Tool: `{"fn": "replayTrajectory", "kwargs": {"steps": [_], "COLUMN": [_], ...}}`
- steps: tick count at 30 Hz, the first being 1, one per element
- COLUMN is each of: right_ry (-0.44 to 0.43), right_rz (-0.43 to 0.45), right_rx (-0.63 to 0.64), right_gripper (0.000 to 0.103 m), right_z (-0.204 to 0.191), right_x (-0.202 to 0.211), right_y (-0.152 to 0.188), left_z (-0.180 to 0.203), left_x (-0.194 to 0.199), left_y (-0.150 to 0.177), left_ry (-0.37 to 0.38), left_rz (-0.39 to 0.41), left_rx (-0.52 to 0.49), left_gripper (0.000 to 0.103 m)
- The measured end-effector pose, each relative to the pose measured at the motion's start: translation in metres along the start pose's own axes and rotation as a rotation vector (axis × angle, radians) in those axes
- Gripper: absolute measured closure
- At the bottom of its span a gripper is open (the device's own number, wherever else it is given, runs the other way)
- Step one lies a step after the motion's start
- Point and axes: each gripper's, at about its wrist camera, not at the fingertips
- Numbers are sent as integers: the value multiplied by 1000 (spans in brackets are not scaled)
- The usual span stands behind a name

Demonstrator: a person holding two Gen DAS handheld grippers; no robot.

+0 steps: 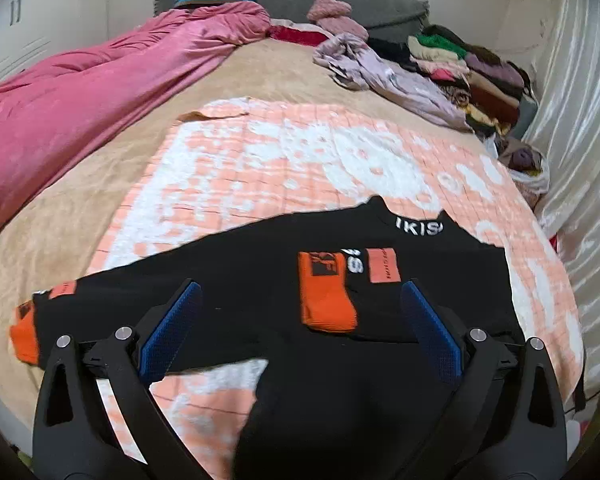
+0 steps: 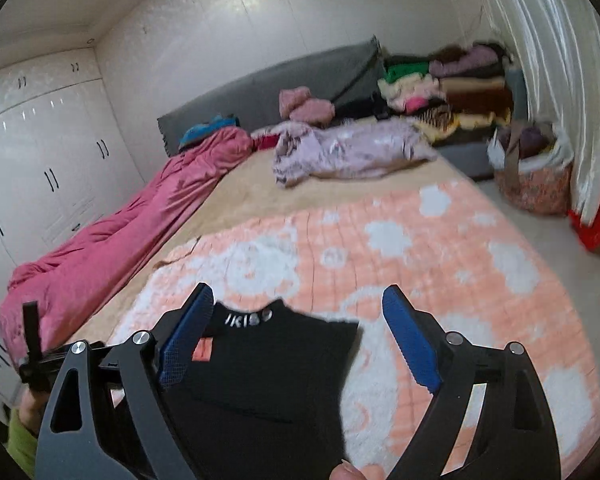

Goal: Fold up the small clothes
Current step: 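Reach the left tool to the other sleeve's orange cuff and grasp it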

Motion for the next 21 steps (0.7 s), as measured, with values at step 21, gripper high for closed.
{"fn": "replayTrajectory", "kwargs": {"steps": [21], "right_ry": [-199], "right_rz": [-200], "right_rx": [267], "right_gripper": [17], "right_z": [-138], "right_x": [-107], "right_y": [40], "left_z": [-169], "left_x": [25], "left_y": [51], "left_ry": [-151], "left_rz": [-14], "left_rx": [297], "left_gripper": [10]}}
Point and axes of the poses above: each gripper's, at about its wrist camera, not at the fingertips, and x roughly against the way its jaws point, z to its right, y to its underside, and after that the axes turned 14 degrees about -z, right-handed
